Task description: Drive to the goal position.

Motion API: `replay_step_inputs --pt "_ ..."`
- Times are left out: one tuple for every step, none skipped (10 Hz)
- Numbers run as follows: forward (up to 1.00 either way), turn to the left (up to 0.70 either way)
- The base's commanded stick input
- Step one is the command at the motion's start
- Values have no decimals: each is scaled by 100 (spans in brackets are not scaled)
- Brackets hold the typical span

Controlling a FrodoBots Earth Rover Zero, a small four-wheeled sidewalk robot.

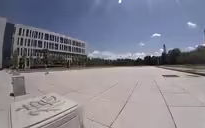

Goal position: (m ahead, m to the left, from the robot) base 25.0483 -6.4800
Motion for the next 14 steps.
replay_step_inputs --pt "6 0" --pt "6 0" --pt "6 0" --pt "6 0" --pt "6 0" --pt "6 0" --pt "6 0" --pt "6 0" --pt "6 0" --pt "6 0" --pt "6 0" --pt "6 0" --pt "6 0" --pt "6 0"
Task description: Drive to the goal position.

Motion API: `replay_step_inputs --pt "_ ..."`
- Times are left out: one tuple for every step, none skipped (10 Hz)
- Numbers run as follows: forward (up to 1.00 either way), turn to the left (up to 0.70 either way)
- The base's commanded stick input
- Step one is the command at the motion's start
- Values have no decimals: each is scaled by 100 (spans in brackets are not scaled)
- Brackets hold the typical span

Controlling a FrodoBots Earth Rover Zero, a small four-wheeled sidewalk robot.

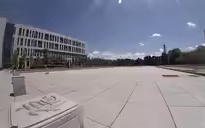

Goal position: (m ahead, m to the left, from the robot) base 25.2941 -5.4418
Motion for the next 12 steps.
replay_step_inputs --pt "6 0" --pt "6 0" --pt "6 0" --pt "6 0" --pt "6 0" --pt "6 0" --pt "6 0" --pt "6 0" --pt "6 0" --pt "6 0" --pt "6 0" --pt "6 0"
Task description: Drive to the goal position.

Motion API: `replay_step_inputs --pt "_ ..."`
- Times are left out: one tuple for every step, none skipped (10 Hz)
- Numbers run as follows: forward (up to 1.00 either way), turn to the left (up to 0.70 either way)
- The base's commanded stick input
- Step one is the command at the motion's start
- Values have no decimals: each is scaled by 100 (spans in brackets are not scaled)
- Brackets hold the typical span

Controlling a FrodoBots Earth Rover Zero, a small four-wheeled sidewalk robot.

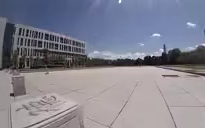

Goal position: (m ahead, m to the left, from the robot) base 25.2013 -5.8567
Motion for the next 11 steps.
replay_step_inputs --pt "6 0" --pt "6 0" --pt "5 0" --pt "6 0" --pt "6 0" --pt "6 0" --pt "6 0" --pt "6 0" --pt "6 0" --pt "6 0" --pt "5 0"
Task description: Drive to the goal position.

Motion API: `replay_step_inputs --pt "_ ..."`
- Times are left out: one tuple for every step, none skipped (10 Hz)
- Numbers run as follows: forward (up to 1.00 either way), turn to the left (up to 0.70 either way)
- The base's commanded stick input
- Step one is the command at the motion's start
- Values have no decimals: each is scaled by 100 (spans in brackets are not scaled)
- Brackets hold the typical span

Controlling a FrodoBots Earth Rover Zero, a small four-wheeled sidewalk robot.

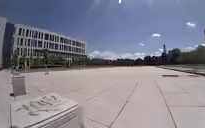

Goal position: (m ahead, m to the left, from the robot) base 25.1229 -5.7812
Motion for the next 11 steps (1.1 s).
replay_step_inputs --pt "5 0" --pt "6 0" --pt "6 0" --pt "6 0" --pt "6 0" --pt "6 0" --pt "6 0" --pt "6 0" --pt "6 0" --pt "6 0" --pt "6 0"
